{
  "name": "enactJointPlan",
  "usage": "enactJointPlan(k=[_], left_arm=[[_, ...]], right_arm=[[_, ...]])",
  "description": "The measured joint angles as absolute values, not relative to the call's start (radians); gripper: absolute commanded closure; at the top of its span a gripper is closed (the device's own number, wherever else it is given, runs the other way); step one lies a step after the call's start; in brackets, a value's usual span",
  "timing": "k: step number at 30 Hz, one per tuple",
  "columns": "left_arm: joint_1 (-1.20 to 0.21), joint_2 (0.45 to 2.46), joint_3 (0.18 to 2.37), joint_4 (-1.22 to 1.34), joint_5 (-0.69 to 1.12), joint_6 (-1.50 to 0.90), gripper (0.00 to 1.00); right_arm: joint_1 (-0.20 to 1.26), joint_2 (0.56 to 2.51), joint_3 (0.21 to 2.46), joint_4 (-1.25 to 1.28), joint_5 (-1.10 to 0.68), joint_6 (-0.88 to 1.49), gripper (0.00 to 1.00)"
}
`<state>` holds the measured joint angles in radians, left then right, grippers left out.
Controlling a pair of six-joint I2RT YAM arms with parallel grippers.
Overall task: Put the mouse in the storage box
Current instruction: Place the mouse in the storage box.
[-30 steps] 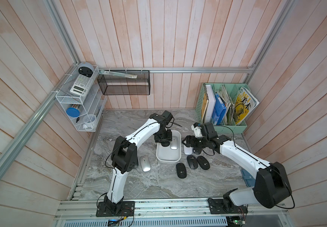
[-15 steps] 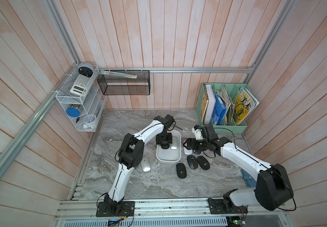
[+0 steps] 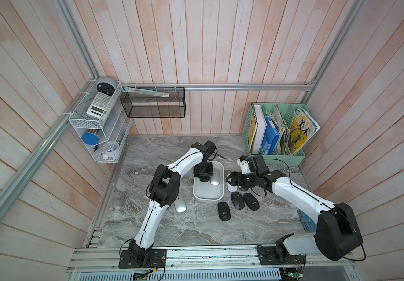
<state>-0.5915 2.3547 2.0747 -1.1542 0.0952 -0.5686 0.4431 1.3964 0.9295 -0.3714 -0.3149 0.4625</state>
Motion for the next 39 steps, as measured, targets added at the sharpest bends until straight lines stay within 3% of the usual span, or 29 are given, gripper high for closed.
enactJointPlan(k=[10,39], left_arm=[[-0.589,2.373,2.074,-1.127,0.117,-0.588,0.49],[-0.577,2.358,2.034,-1.064,0.185,-0.618,0.25]], right_arm=[[0.442,1.396,0.929,-0.371,-0.315,0.462,0.22],[0.442,1.394,0.928,-0.371,-0.326,0.463,0.22]])
